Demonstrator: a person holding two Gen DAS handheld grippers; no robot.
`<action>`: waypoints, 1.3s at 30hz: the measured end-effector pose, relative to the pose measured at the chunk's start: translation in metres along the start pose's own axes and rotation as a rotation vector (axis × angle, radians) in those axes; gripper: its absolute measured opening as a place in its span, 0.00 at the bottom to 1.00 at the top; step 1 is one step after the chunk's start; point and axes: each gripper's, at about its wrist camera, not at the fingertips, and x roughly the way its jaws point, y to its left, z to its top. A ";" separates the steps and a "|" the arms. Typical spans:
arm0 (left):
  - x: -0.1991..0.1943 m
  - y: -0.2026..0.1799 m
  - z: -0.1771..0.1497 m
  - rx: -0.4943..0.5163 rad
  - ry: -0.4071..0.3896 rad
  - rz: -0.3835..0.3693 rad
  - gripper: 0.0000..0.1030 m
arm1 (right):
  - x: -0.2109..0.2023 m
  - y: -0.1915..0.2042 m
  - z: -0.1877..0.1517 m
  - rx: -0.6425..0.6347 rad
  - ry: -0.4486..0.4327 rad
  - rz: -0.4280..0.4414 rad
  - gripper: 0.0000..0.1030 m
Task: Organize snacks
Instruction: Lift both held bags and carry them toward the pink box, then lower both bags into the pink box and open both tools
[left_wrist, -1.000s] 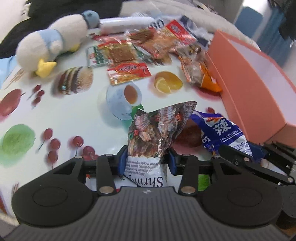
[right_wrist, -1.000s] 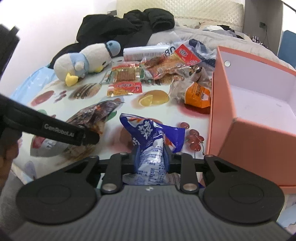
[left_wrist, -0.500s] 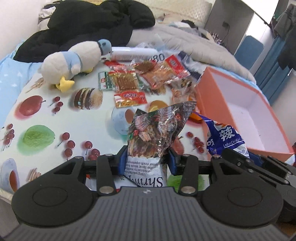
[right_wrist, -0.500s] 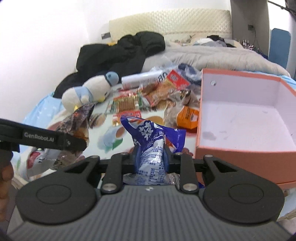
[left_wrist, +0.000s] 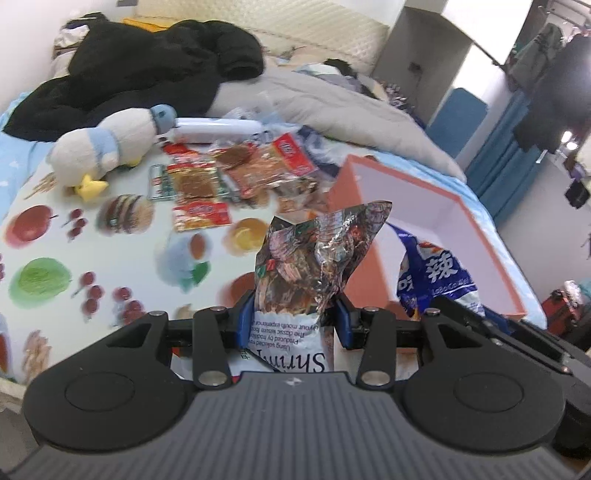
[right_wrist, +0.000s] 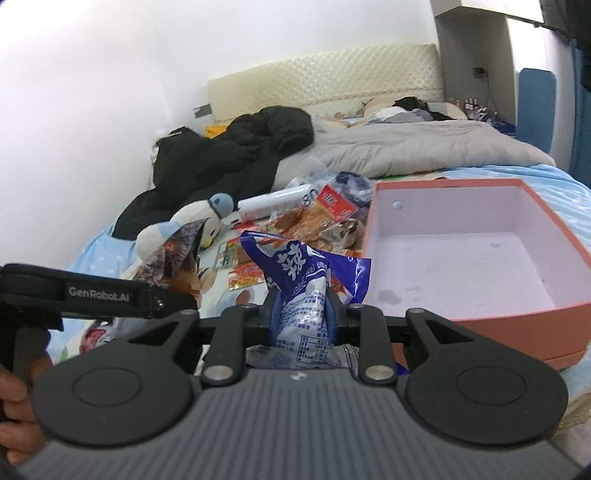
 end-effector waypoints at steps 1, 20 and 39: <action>0.000 -0.006 0.001 0.005 -0.004 -0.012 0.48 | -0.004 -0.004 0.001 0.006 -0.004 -0.008 0.27; 0.090 -0.129 0.053 0.162 0.007 -0.197 0.48 | 0.003 -0.113 0.031 0.104 -0.064 -0.211 0.27; 0.191 -0.168 0.067 0.189 0.155 -0.102 0.50 | 0.062 -0.196 0.036 0.191 0.013 -0.194 0.26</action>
